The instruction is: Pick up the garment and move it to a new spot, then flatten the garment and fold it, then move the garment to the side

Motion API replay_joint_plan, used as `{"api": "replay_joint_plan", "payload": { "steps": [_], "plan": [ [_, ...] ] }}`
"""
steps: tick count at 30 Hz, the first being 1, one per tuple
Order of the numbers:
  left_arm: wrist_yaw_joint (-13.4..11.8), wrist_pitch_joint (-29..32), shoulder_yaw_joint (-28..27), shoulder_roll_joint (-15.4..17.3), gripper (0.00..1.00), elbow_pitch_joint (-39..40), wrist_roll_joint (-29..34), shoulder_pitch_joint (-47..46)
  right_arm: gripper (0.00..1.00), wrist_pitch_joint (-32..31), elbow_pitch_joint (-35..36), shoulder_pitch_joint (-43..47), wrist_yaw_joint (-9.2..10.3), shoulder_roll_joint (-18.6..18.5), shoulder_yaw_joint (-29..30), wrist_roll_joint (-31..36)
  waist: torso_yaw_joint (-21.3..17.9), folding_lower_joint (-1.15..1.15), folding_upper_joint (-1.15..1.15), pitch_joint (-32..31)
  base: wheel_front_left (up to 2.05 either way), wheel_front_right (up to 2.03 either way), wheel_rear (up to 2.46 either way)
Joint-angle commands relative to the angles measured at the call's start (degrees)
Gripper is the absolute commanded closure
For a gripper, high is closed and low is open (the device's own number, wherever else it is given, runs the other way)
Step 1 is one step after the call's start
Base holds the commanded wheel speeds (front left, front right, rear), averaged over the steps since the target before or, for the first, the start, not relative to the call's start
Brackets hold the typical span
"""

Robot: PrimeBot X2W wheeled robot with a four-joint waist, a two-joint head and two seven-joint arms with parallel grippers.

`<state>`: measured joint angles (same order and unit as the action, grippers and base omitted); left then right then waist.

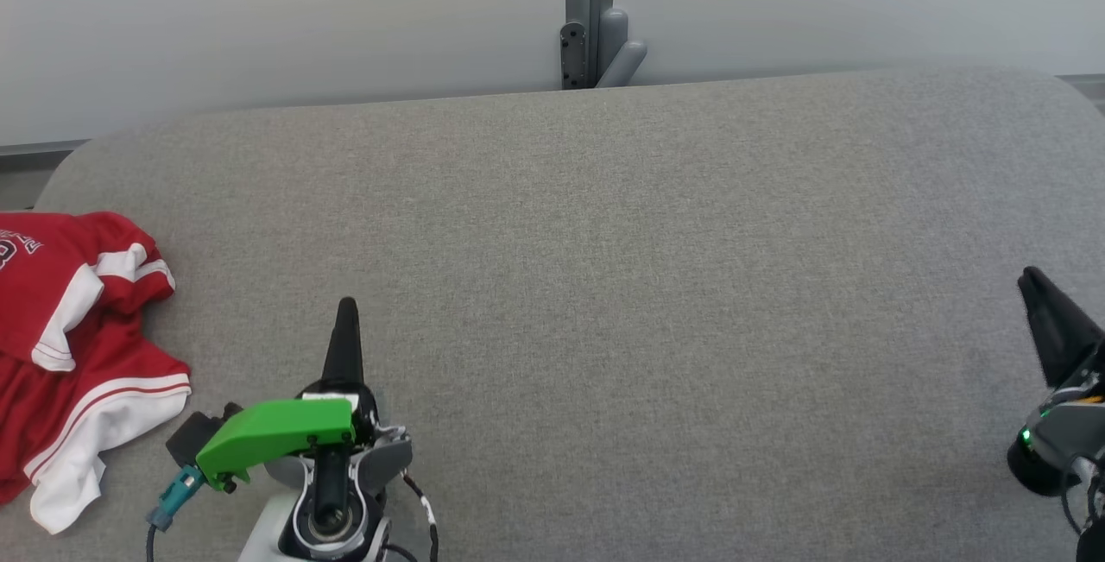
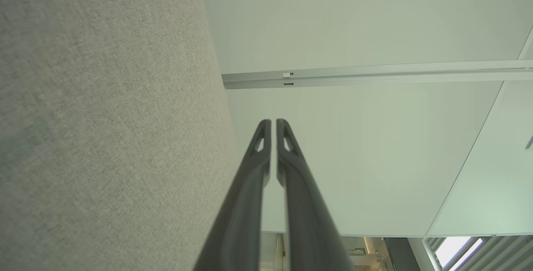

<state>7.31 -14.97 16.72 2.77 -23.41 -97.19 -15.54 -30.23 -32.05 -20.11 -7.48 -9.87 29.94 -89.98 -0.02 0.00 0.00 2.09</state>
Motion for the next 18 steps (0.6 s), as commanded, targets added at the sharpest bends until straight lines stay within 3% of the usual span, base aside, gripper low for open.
{"api": "replay_joint_plan", "payload": {
  "steps": [1, 11, 18],
  "plan": [
    [0.0, 0.0, 0.0, 0.0, 0.0, -0.2, 0.0, 0.2, 0.0, 0.0, -0.2, 0.3, 0.01, 0.2, 0.0, 0.0, 0.0, 0.0, 0.0, 0.0, 0.0, 0.0, 0.0],
    [0.0, 0.0, -1.3, 0.0, 0.0, 1.3, 2.1, 0.0, 0.0, 5.5, 3.0, 1.8, 0.01, 1.2, -3.5, 2.3, 0.1, 0.0, 0.0, -0.1, 0.0, 0.0, 0.0],
    [0.0, 0.0, -2.8, 0.0, 0.0, 3.5, 8.2, -0.5, 0.0, 9.8, 5.8, 2.2, 0.0, 0.3, -6.5, 9.0, 0.2, 0.0, 0.0, -0.2, 0.0, 0.0, 0.0]
  ]
}}
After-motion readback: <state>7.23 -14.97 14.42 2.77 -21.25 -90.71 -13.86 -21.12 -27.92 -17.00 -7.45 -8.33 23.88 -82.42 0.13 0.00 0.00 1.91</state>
